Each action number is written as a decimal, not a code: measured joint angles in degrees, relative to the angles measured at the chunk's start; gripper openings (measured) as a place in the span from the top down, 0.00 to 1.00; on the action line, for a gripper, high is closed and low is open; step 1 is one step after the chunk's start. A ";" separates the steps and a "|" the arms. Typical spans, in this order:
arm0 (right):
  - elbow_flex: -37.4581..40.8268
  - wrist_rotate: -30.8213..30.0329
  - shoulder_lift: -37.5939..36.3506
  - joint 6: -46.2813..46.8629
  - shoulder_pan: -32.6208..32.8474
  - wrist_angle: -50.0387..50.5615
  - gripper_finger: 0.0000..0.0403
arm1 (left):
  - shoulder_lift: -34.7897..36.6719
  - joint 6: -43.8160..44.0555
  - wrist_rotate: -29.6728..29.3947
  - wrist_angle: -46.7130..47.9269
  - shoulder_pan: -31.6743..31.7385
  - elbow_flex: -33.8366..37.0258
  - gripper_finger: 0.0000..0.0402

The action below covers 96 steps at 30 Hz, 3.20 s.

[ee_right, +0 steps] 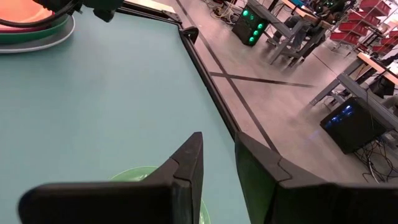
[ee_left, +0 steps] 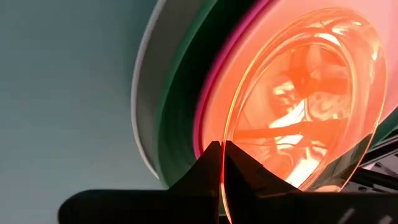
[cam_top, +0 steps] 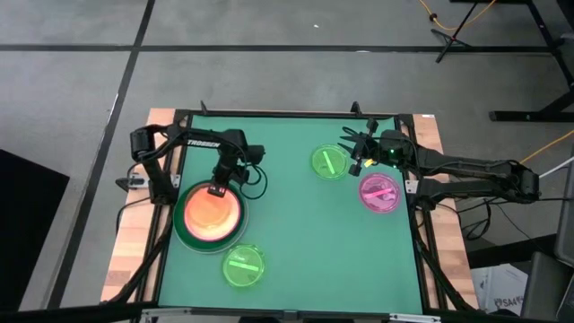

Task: Stack plastic plates
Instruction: Stack the orange plate on top of the light orange plate, then stack the top light green plate on top of the orange plate

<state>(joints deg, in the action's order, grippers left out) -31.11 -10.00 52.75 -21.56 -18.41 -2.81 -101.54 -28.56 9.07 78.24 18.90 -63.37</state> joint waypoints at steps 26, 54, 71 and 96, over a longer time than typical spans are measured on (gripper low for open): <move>0.00 0.00 0.00 0.00 0.00 0.00 0.79 | 0.00 12.75 0.24 -2.46 -6.32 -0.02 0.99; 0.00 0.02 0.00 0.00 -0.01 0.00 0.79 | 2.71 15.71 0.98 0.98 -6.28 -0.02 0.79; 0.00 0.07 -0.01 0.11 0.00 -0.04 0.79 | 11.22 23.97 1.34 -28.74 -6.30 -0.07 0.79; 0.00 -4.86 -0.02 0.24 -2.43 -0.11 0.57 | 11.21 25.53 -1.11 -59.92 -6.30 -0.07 0.79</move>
<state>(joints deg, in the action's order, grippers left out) -31.11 -14.86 52.73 -21.32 -20.84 -2.92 -90.32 -3.03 7.96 18.32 12.60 -63.44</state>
